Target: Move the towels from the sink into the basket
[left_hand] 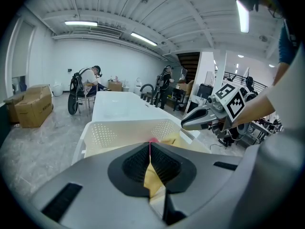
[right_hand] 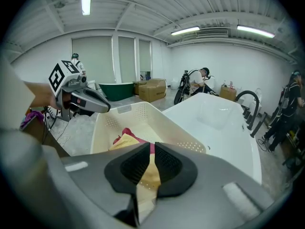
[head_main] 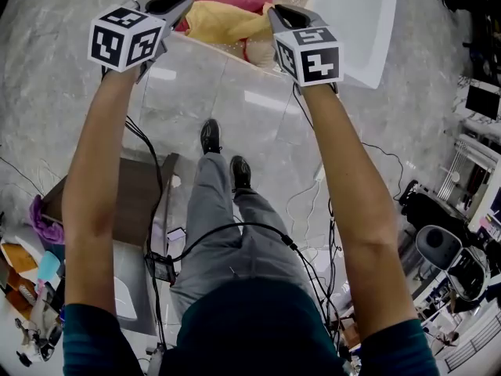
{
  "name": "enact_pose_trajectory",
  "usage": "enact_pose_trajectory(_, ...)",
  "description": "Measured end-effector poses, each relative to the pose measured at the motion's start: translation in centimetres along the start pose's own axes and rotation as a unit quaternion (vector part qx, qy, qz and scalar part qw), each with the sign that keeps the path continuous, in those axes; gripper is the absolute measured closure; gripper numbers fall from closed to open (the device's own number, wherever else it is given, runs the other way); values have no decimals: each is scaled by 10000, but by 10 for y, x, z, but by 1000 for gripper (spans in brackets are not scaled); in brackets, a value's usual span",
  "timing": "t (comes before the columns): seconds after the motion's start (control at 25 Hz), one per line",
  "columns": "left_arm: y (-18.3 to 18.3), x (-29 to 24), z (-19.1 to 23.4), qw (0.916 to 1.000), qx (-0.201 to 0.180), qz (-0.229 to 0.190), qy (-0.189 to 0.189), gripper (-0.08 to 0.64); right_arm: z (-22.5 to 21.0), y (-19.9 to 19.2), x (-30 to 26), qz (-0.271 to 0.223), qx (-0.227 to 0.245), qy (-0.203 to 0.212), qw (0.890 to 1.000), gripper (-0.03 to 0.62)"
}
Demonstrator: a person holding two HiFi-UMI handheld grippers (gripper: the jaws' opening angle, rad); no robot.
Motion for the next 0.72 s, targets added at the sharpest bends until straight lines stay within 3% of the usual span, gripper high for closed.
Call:
enact_pose_trajectory(0.36,45,35,-17,9993,-184,-291,109,552,-7,36,23,-166,102,-52,9998,546)
enact_pose_trajectory(0.72,102,96,-51,9960,-517,-646,324,552,-2,107,73,-743,252,-64,9969,568)
Point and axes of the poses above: the fingertips, and each gripper's own axes: x backward along the fingers, z to its left, y out of its top, the point moved 3 cm from there along x, backward along the fingers, and after that the axes turned 13 degrees about -y, right-handed, at the moved point
